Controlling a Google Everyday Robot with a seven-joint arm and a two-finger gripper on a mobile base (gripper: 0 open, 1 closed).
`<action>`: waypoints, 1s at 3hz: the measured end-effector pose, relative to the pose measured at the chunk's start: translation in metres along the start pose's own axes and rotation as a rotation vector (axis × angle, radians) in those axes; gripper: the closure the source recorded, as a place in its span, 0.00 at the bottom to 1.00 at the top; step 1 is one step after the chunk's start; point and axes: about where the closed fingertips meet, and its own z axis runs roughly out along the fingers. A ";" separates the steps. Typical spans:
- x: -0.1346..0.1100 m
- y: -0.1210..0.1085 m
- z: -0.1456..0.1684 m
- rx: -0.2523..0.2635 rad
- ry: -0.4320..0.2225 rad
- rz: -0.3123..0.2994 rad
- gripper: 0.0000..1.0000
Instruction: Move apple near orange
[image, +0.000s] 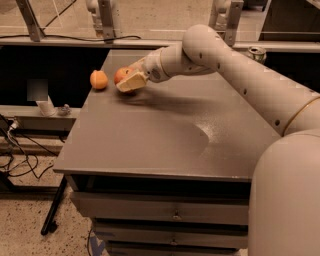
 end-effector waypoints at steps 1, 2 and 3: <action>0.002 0.011 0.015 -0.040 0.000 0.004 1.00; 0.003 0.021 0.027 -0.076 -0.003 0.011 1.00; 0.003 0.021 0.026 -0.076 -0.003 0.012 0.82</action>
Offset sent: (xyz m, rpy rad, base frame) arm -0.0172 0.0382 -0.0241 0.0207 0.0689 0.0906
